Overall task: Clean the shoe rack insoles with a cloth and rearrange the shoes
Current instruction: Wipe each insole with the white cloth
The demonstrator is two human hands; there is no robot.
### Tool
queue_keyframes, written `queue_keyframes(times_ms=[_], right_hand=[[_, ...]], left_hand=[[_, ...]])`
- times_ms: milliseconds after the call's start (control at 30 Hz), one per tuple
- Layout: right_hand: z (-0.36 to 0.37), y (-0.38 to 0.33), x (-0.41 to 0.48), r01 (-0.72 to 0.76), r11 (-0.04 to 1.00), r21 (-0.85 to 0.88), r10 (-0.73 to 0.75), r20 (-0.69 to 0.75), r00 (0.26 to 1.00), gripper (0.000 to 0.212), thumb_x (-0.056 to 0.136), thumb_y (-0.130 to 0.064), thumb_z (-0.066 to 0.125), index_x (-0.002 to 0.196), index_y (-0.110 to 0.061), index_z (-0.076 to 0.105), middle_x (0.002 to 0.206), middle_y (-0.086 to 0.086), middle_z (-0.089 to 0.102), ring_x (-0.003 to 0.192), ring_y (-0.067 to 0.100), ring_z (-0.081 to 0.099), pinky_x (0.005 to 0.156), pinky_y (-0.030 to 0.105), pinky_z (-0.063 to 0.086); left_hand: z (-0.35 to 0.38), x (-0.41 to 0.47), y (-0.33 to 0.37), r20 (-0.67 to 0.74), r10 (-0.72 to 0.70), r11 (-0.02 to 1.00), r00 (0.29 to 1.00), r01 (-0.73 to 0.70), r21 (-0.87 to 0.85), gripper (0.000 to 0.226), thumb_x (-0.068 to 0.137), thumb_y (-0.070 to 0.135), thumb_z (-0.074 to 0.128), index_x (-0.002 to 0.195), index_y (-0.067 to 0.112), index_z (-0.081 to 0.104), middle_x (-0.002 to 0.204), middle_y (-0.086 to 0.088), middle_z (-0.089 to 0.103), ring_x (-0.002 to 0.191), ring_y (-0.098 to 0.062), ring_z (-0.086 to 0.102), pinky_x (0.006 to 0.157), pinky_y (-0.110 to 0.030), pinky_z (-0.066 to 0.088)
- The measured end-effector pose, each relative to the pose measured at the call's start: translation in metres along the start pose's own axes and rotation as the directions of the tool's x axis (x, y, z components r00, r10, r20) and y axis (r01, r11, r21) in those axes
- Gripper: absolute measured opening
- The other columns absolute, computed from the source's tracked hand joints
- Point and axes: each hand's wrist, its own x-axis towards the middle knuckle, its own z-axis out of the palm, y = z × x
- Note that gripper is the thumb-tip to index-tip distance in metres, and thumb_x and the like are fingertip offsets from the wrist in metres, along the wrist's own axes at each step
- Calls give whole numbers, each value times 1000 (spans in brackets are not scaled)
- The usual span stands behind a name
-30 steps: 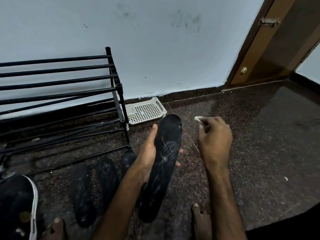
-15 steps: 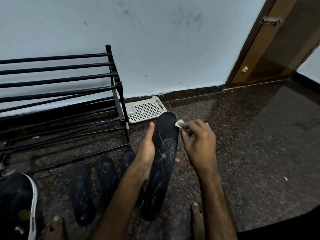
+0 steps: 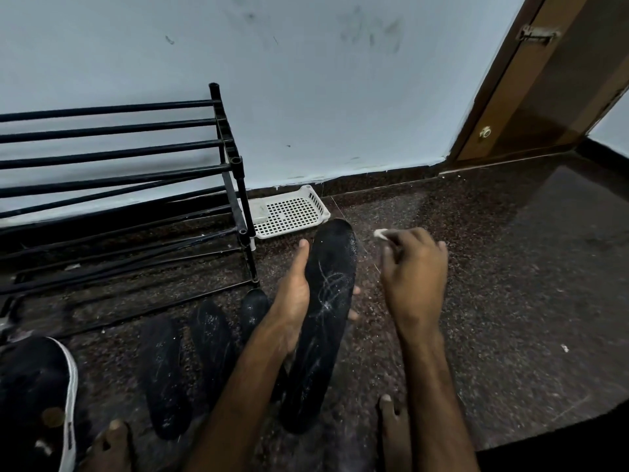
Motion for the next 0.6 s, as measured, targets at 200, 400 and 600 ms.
queue_keyframes(times_ms=[200, 400, 600], right_hand=[[-10, -23, -2, -294, 887, 356, 282, 85, 956, 13, 90, -21, 69, 102, -17, 71, 94, -7, 70, 79, 0, 64, 65, 10, 53], [1, -57, -15, -336, 830, 444, 259, 226, 939, 8, 89, -23, 71, 94, -17, 72, 82, -10, 70, 74, -2, 66, 63, 11, 54], [-11, -61, -5, -608, 232, 759, 341, 522, 782, 16, 87, -3, 67, 103, -6, 67, 85, -1, 75, 73, 6, 71, 59, 17, 53]], left_hand=[[-3, 5, -1, -51, 52, 996, 997, -48, 71, 73, 97, 66, 27, 126, 9, 62, 91, -14, 72, 82, -27, 69, 65, -43, 58], [10, 4, -6, -148, 180, 967, 972, -147, 209, 58, 103, 52, 31, 112, 15, 73, 108, -14, 74, 100, -24, 70, 81, -33, 55], [2, 14, -18, -217, 217, 939, 952, -143, 312, 45, 105, 42, 37, 92, 24, 77, 85, -7, 73, 73, -18, 66, 59, -29, 54]])
